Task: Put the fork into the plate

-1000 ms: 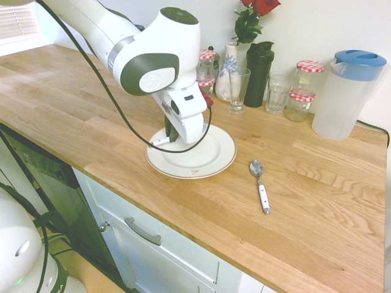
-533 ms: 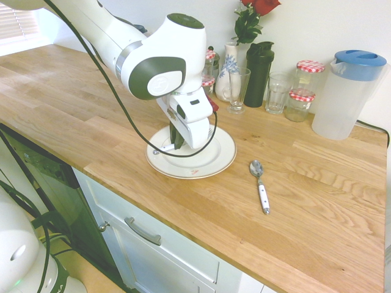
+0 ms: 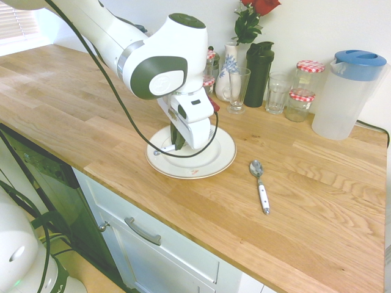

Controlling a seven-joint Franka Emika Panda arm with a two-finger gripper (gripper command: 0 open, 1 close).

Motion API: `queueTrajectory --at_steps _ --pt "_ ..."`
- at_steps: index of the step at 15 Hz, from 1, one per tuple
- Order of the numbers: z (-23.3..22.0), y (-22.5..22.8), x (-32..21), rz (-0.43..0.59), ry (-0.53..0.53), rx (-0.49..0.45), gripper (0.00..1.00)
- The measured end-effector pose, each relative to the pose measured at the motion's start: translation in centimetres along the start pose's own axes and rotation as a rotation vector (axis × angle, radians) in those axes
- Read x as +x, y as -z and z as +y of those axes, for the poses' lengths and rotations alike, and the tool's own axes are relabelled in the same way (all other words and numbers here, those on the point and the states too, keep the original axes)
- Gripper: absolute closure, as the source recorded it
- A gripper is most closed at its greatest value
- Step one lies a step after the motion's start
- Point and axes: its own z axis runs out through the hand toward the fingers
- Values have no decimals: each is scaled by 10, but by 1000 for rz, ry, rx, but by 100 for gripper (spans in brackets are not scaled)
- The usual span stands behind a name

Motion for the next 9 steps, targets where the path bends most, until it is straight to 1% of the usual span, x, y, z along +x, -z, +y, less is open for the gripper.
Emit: queueTrajectory --at_steps 5,9 --pt "5 4 9 2 -21 4 0" --pt "11 23 15 5 -30 31 0"
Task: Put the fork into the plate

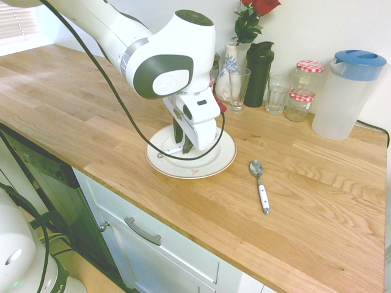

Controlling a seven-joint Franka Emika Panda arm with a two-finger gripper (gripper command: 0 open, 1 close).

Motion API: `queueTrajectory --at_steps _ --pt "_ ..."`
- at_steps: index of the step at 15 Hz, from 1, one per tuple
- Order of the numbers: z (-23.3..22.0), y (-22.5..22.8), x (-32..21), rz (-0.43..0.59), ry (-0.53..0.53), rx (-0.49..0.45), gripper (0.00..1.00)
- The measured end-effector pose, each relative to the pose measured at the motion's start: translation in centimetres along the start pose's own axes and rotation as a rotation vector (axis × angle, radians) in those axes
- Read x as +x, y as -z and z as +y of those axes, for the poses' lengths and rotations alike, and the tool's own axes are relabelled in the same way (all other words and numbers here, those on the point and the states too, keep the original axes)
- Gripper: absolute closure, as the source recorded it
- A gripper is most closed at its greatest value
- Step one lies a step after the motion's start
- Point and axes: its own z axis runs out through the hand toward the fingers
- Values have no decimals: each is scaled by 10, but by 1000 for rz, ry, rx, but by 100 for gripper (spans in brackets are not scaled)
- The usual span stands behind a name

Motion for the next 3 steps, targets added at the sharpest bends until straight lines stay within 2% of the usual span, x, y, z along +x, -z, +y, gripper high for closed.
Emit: queueTrajectory --at_steps 3 --pt "9 19 1 -2 2 28 0"
